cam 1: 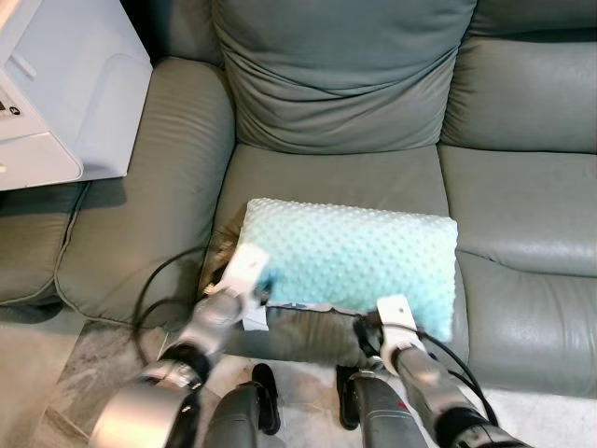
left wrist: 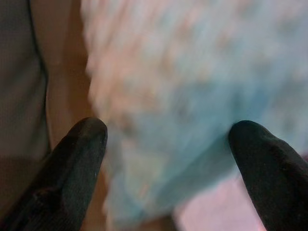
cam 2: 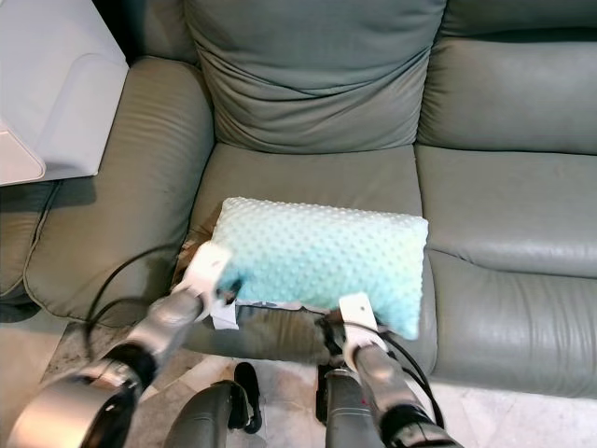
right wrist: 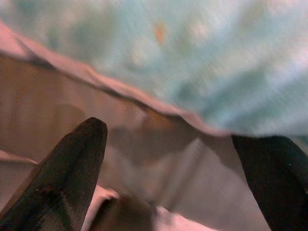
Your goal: Move the pillow to the sofa
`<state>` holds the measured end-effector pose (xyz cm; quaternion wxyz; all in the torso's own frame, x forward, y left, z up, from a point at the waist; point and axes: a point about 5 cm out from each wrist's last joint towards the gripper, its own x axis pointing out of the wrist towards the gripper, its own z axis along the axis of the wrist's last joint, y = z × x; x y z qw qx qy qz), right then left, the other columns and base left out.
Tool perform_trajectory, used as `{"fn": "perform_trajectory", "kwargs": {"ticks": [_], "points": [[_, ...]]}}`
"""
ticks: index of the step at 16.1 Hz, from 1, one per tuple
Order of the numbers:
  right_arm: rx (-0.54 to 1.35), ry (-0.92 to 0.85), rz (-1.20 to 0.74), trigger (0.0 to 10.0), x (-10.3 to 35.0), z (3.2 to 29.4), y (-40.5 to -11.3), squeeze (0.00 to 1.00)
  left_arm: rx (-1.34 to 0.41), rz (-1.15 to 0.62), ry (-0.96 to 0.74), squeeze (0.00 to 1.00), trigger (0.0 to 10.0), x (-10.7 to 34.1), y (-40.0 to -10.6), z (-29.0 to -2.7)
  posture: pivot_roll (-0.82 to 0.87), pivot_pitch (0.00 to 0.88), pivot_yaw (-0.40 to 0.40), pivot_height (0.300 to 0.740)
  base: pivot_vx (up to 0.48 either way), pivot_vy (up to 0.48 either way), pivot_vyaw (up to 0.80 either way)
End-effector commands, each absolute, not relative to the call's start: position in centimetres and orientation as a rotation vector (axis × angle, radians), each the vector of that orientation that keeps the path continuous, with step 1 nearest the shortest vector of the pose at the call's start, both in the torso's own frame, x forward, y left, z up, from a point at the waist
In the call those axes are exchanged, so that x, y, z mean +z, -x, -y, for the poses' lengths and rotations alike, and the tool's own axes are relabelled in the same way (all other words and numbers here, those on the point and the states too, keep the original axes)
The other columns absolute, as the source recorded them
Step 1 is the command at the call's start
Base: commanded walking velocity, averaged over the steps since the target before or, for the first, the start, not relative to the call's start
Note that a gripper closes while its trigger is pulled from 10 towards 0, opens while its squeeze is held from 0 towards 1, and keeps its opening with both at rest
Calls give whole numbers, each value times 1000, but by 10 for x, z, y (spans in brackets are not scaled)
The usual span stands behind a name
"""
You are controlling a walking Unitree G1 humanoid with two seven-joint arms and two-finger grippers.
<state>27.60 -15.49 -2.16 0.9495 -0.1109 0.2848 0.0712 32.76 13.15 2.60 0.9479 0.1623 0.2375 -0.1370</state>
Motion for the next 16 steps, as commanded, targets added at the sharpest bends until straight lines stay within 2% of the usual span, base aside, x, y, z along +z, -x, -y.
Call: {"fn": "perform_trajectory", "kwargs": {"ticks": [1, 4, 7, 10, 13, 16], "points": [[114, 309, -596, 10000, -27, 160, -268, 0, -287, -568, -314, 0, 10000, 5, -309, -146, -52, 346, 111, 740, 0, 0, 0], [12, 417, -541, 10000, -18, 174, -273, 0, -326, -637, -327, 0, 10000, -12, -288, -167, -46, 340, 110, 740, 0, 0, 0], [-16, 439, -460, 10000, -4, 164, -280, 0, -371, -738, -337, 0, 10000, -30, -265, -177, -42, 333, 106, 740, 0, 0, 0], [25, 340, -423, 10000, 8, 139, -281, 0, -425, -805, -325, 0, 10000, -43, -251, -160, -66, 335, 97, 740, 0, 0, 0], [80, 238, -531, 10000, -4, 134, -268, 0, -485, -817, -279, 0, 10000, -46, -249, -132, -69, 341, 90, 740, 0, 0, 0], [121, 192, -638, 10000, -14, 136, -254, 0, -458, -833, -258, 0, 10000, -48, -247, -120, -86, 351, 83, 740, 0, 0, 0]]}}
